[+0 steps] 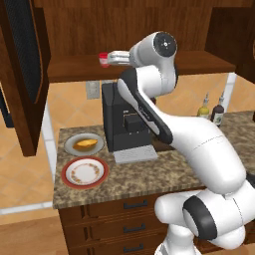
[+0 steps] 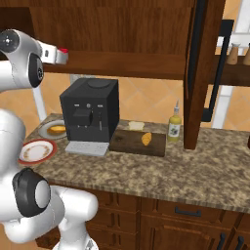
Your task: From the different types of pastries on the counter, select a croissant and place it on the cutting board. Then retrieve a jar of jam from the cabinet and place it alongside the croissant on the cutting board.
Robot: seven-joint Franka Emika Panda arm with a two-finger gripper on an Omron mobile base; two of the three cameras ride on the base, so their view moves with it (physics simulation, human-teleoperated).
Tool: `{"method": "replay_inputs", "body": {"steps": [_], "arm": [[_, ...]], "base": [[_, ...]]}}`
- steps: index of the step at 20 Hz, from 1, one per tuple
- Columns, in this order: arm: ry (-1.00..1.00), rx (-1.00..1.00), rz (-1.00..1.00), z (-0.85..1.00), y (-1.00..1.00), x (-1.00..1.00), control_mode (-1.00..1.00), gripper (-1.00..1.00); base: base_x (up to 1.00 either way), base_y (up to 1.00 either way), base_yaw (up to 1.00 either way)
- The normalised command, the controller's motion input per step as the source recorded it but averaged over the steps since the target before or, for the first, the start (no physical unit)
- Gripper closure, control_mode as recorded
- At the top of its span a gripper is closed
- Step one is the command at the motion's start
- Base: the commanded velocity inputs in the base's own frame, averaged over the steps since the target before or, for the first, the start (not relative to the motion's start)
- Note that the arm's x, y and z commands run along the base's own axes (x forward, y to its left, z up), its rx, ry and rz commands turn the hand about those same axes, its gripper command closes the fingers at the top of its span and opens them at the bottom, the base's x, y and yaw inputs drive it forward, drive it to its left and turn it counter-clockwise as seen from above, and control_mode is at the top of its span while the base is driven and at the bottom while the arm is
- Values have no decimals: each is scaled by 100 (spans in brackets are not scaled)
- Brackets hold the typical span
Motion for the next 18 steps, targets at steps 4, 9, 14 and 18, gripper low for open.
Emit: {"method": "replay_inputs", "body": {"steps": [4, 9, 14, 18], "arm": [[0, 3, 0, -4, 1, 14, -100, -100], [1, 0, 0, -26, 15, 61, -100, -100], [1, 0, 1, -53, 37, 77, -100, -100], [0, 0, 0, -1, 11, 60, -100, -100]], "base": [[0, 0, 0], [0, 0, 0], [0, 0, 0], [0, 0, 0]]}}
